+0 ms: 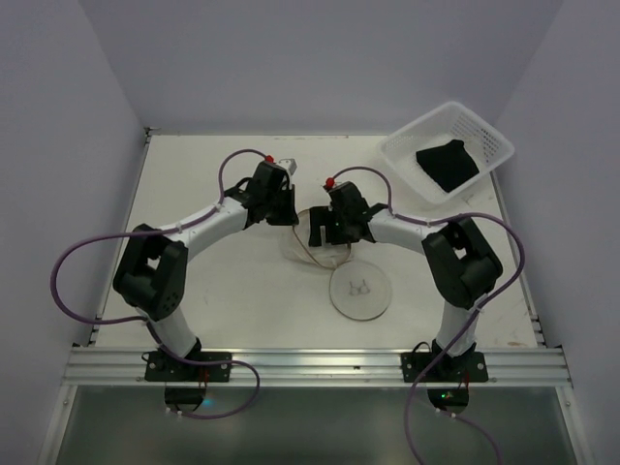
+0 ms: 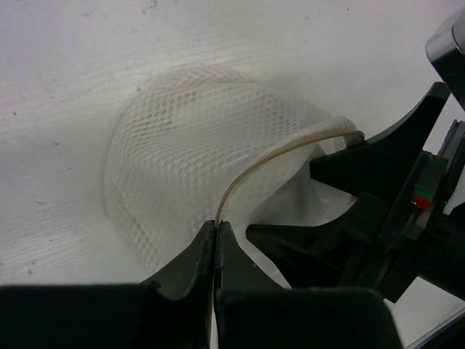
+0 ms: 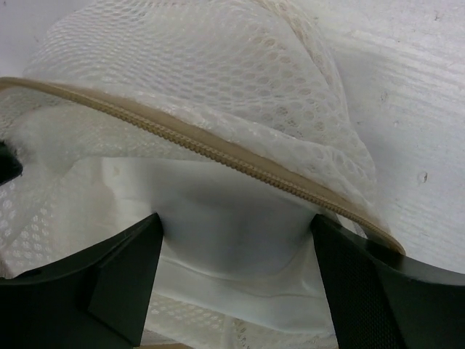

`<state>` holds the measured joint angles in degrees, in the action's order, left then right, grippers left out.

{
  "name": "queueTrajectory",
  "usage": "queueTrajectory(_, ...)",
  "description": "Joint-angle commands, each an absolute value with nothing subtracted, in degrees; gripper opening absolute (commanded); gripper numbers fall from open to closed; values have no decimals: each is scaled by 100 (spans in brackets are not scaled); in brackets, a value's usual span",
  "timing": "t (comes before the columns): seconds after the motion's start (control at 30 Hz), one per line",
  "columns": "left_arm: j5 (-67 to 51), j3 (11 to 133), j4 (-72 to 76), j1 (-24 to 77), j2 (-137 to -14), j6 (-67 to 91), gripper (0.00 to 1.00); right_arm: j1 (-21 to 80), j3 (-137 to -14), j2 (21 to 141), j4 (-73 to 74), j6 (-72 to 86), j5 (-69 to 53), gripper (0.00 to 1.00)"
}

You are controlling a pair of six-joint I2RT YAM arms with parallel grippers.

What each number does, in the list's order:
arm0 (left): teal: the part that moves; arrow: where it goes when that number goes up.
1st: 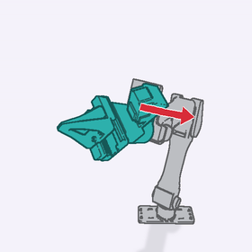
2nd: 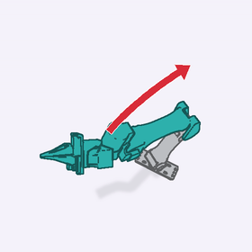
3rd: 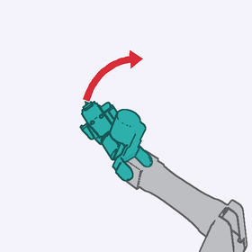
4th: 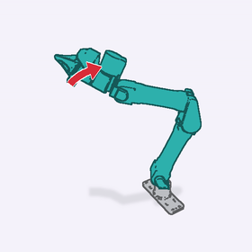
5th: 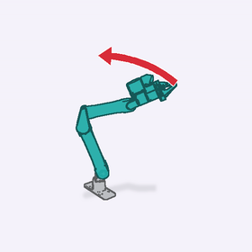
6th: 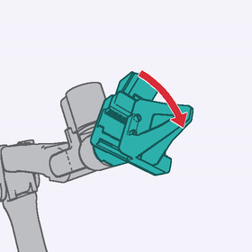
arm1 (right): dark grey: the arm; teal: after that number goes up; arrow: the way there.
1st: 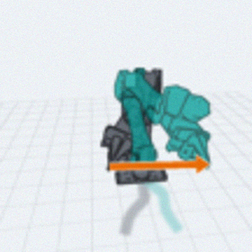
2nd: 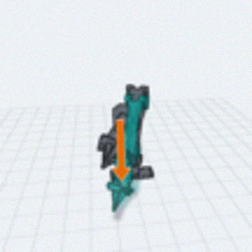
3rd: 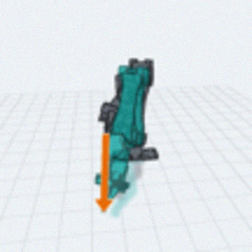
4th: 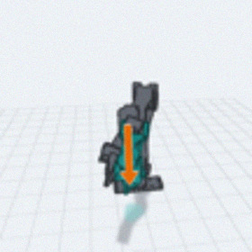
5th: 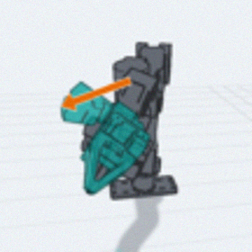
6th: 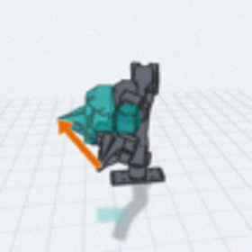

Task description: Unzip the laundry bag and remove the bra

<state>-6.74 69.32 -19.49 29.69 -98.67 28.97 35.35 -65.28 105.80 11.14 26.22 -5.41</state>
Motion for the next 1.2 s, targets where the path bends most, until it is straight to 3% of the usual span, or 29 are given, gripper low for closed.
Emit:
queueTrajectory(0.0, -668, 6943, -1951, 2936, -9905, 2962, 0, 3560, -6644, 10942, 1055, 2558, -272, 82)
queueTrajectory(0.07, -694, 6935, -1925, 2927, -9940, 2962, 0, 3568, -6680, 10986, 1098, 2558, -290, 70)
queueTrajectory(0.1, -694, 6935, -1925, 2935, -9958, 2962, 0, 3577, -6680, 10978, 1099, 2566, -316, 50)
queueTrajectory(0.13, -694, 6935, -1925, 2936, -9967, 2971, 0, 3568, -6697, 10960, 1125, 2558, -325, 38)
queueTrajectory(0.23, -677, 6952, -1934, 2927, -9976, 2962, 0, 3577, -6584, 10636, 1090, 2531, -482, 3)
queueTrajectory(0.27, -668, 6978, -1925, 2935, -9984, 2945, 0, 3577, -6566, 10513, 1099, 2505, -562, 0)
queueTrajectory(0.47, -466, 7180, -2127, 2936, -10046, 2848, 0, 3568, -6442, 9265, 1046, 2006, -1334, 0)
queueTrajectory(0.93, -562, 7497, -2453, 2760, -10301, 2760, 0, 2743, -7066, 7638, 2065, 1046, -5129, 0)
queueTrajectory(1.03, -903, 7453, -2295, 2760, -10231, 2786, 0, 2488, -6796, 7383, 1295, 1762, -5946, 0)
queueTrajectory(1.17, -1502, 7374, -1961, 2777, -9968, 2979, 0, 2452, -6873, 7479, 685, 1986, -5793, 0)
